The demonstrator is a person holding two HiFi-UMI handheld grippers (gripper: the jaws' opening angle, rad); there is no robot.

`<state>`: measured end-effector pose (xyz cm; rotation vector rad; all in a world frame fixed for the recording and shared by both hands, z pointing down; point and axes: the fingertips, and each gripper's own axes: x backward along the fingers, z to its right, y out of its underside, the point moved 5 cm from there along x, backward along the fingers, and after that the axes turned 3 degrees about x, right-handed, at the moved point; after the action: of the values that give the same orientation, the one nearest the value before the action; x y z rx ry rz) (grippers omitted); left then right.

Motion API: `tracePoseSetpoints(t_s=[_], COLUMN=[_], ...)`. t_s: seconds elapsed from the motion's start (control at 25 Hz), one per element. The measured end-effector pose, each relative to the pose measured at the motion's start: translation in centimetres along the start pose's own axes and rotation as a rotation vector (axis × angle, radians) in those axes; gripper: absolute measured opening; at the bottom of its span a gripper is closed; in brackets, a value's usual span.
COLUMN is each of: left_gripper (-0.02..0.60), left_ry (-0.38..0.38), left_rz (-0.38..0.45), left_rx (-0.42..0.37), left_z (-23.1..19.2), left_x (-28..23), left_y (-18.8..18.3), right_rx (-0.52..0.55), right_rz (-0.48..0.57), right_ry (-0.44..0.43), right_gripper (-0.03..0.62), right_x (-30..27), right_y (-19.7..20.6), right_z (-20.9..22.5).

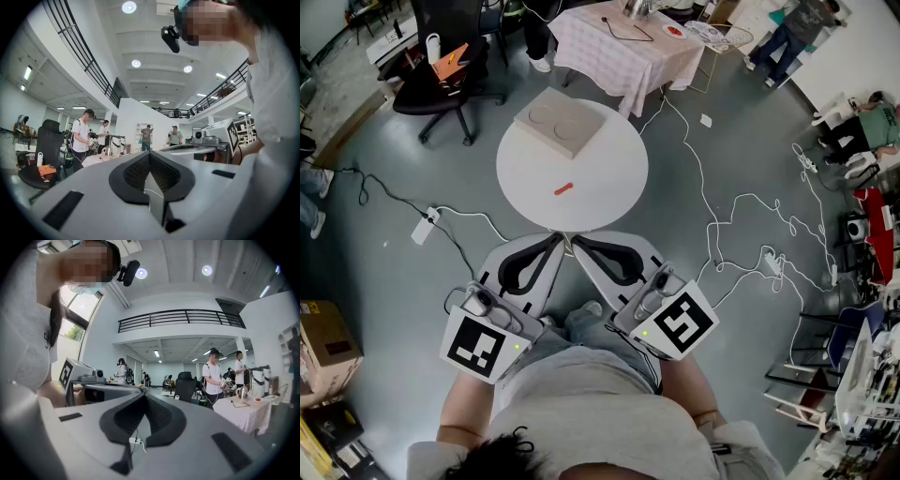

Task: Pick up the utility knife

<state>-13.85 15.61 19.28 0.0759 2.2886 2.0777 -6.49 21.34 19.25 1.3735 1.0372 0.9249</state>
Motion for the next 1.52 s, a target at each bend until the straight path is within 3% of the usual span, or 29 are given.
tracePoseSetpoints(t_s=[0.76,1.08,1.32,1.52], left_gripper=[0.01,0.011,0.011,0.011], left_ry=[0.063,0.045,-0.061,-0.174], left_rz=[0.004,0.049,0.026,0.063], left_rx=[-0.006,-0.001,-0.046,-0.029], left_z=[0.4,0.8,0.9,0.8], left_x=[3.0,3.6,0.9,-3.0], left_y=[0.5,1.3,1.7,2.0], right_rx=[-0.006,-0.02,-0.016,-0.011], right_rz=[0.033,0.048,0.078,0.077], right_ry=[0.094,0.113,0.027,-0.079], right_gripper=[0.009,0.011,0.011,0.011], right_x=[0.3,1.5,1.4,1.8], right_y=[-0.5,0.3,0.8,1.6], right_z=[-3.2,-3.9,0.0,4.8])
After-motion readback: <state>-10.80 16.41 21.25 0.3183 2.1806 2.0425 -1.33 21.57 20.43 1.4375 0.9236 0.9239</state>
